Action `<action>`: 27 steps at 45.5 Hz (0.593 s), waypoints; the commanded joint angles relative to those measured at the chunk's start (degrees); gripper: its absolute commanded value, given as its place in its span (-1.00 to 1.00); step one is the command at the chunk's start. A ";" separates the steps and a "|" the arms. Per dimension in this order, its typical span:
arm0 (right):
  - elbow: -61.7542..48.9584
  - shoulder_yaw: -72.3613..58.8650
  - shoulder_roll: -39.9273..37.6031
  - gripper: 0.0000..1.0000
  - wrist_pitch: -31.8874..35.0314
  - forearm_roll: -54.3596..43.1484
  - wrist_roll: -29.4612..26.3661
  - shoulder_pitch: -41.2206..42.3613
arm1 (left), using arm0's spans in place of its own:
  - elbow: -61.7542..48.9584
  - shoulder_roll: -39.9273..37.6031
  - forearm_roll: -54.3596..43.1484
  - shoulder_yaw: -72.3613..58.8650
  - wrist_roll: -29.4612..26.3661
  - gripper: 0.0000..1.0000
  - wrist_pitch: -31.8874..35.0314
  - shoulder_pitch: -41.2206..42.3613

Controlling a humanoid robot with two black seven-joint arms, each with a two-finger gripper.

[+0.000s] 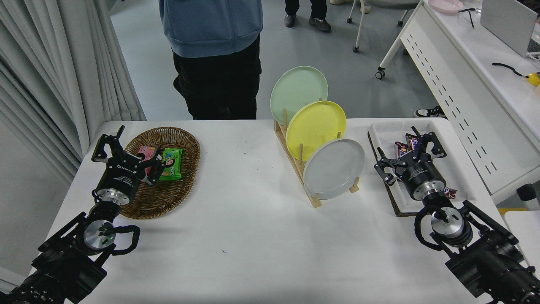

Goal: Place the plate on the table

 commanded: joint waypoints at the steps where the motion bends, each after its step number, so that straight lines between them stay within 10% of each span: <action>1: 0.47 -7.76 -3.96 0.99 -1.61 2.58 -0.04 2.54 | 0.02 0.00 0.01 -0.03 0.01 1.00 -0.01 0.00; 27: 3.64 -41.52 -14.51 0.99 -1.35 8.56 -0.04 17.48 | 0.02 0.00 0.01 -0.03 0.10 1.00 -0.01 0.00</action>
